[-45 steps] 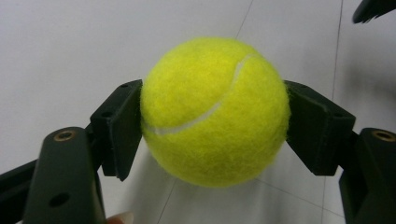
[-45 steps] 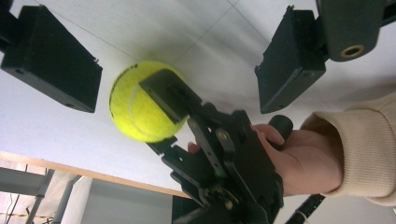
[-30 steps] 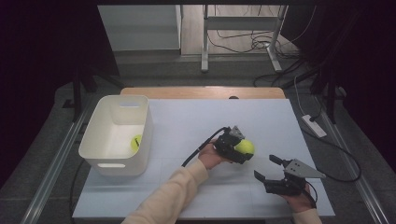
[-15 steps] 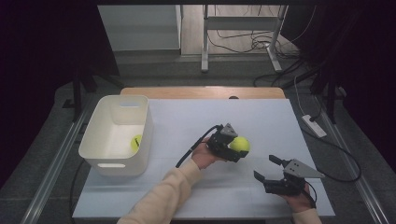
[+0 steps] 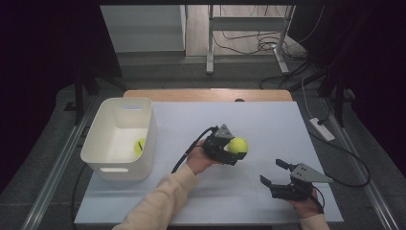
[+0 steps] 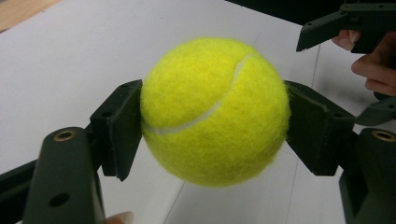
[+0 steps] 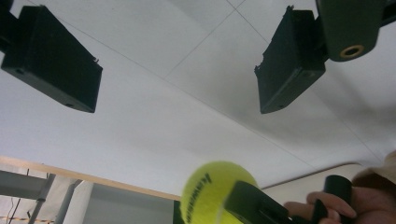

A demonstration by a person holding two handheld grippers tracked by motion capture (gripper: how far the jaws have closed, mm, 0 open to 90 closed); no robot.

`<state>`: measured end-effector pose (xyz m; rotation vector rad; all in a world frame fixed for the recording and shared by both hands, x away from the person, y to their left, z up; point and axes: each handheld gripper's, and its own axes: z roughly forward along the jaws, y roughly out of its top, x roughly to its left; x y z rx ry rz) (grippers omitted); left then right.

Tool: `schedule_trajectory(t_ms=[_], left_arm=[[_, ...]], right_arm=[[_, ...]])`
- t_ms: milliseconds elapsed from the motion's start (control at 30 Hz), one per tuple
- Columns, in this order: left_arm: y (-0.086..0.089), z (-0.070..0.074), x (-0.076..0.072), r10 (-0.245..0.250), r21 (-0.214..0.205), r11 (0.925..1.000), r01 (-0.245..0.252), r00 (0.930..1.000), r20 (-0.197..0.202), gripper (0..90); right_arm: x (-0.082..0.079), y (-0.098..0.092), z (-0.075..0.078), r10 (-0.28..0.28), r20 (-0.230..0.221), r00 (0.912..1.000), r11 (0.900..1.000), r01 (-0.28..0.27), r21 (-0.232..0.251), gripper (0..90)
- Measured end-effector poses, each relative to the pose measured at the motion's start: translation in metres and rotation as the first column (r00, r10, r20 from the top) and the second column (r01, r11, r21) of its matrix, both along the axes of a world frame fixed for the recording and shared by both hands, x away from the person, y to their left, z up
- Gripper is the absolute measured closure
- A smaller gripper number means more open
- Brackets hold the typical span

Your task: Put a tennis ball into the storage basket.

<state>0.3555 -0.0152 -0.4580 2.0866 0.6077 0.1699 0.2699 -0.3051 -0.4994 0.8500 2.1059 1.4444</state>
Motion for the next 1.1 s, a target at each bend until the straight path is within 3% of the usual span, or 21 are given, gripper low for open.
schedule_trajectory(t_ms=[400,1100], left_arm=[[0.034,0.009,-0.014,0.039,-0.007,0.9992,-0.038,0.9987,0.032,27.0],[0.058,0.013,-0.023,0.073,-0.029,0.997,-0.072,0.9963,0.046,26.9]], right_arm=[[0.001,0.004,0.0,-0.007,-0.002,1.0,1.0,0.007,-0.001,14.2],[0.0,0.002,0.0,-0.013,-0.007,0.9999,0.9999,0.013,-0.004,14.2]])
